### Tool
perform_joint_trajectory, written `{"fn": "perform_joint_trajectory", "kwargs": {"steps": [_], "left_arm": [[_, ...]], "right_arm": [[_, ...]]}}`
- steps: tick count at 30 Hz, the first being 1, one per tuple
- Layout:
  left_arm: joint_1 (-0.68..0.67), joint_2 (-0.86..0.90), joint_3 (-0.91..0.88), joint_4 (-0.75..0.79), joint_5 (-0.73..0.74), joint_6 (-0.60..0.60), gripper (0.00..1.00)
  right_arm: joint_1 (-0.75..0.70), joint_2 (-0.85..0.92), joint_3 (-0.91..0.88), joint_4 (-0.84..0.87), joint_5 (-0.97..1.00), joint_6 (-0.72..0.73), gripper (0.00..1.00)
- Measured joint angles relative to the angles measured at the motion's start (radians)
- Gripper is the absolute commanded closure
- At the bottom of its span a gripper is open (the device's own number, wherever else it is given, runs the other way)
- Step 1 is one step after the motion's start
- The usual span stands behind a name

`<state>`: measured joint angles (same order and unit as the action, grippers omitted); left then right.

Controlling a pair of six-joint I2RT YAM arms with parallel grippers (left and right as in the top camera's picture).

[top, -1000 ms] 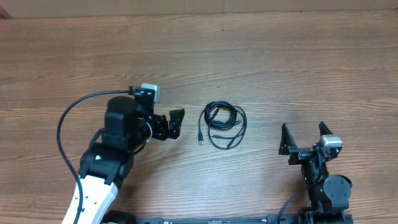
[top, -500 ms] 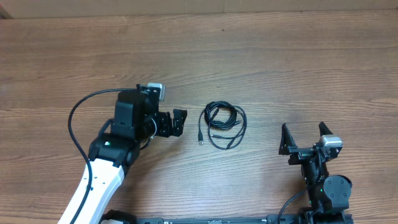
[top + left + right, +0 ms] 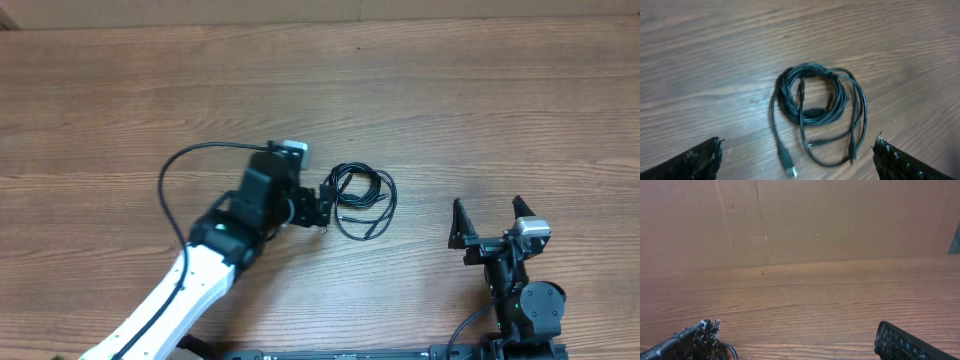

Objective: Untangle cables
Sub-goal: 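Move the left gripper forward toward the coiled black cable, then lower the left gripper and grasp the top of the cable coil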

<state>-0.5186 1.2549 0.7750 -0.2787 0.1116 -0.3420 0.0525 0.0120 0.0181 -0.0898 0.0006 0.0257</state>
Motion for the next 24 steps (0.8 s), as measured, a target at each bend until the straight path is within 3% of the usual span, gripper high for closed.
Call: {"fn": "perform_joint_trajectory", "kwargs": {"steps": [9,12,16,20,24], "left_arm": [[-0.088,0.233,0.026,0.285,-0.189,-0.059,0.12],[-0.083,0.314,0.094,0.209,-0.199,-0.058,0.16],[-0.081,0.434,0.309,-0.025,-0.202,-0.033,0.21],[-0.081,0.517,0.479,-0.138,-0.203,-0.008,0.47],[-0.081,0.592,0.529,-0.192,-0.203,0.009,0.45]], "right_arm": [[0.000,0.000,0.000,0.000,0.000,0.000,0.00],[0.000,0.000,0.000,0.001,0.000,0.000,0.00],[0.000,0.000,0.000,0.000,0.000,0.000,0.00],[0.000,0.000,0.000,0.001,0.000,0.001,0.00],[0.000,0.000,0.000,0.000,0.000,0.001,0.00]]}}
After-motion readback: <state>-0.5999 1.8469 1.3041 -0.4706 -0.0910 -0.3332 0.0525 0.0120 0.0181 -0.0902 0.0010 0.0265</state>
